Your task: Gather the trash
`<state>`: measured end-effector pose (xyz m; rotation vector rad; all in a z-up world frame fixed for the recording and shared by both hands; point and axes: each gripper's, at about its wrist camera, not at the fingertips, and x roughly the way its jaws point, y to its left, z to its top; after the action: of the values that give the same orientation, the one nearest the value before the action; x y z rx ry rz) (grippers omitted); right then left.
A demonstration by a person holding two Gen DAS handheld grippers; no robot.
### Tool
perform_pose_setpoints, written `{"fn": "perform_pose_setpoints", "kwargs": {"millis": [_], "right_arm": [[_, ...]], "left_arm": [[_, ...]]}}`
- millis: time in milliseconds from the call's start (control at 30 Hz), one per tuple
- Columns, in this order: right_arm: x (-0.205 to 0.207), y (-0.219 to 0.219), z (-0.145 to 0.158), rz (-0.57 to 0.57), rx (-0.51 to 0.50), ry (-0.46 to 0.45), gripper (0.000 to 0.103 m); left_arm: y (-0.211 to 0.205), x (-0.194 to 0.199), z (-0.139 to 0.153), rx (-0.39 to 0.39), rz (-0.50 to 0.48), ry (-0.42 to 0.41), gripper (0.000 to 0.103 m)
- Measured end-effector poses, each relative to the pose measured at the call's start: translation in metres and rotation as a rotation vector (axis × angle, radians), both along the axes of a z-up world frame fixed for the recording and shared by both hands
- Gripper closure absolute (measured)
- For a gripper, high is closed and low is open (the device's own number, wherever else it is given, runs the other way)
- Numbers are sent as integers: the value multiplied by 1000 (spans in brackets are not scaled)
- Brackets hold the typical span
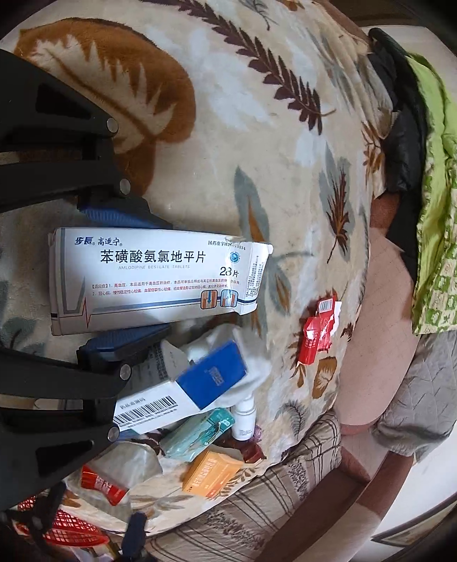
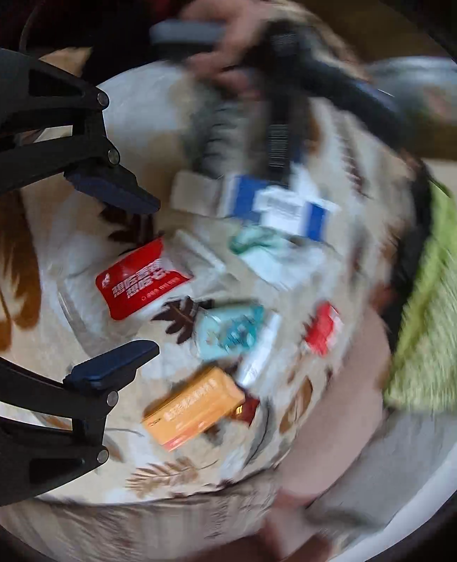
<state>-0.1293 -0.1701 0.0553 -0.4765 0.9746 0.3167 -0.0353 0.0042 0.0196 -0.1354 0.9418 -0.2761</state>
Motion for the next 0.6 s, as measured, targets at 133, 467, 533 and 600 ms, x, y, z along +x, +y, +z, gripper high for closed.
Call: {"fn": "perform_pose_setpoints", "kwargs": {"millis": [133,467,533,600], "right_arm": [[17,-13,-20,6,-101,70,39],[1,-93,-3,-591,476,-109,64],[-13,-86,0,-669,548,-191,64],[-22,-70,-1,-689,578,-230,64]], "left_arm": [[-3,3,-3,40,-17,-10,54],[-5,-6,6,-11,1,-57,54],[-2,-11,13,-43,4,-86,54],[-1,-18,20,-51,5,-122,54]]}}
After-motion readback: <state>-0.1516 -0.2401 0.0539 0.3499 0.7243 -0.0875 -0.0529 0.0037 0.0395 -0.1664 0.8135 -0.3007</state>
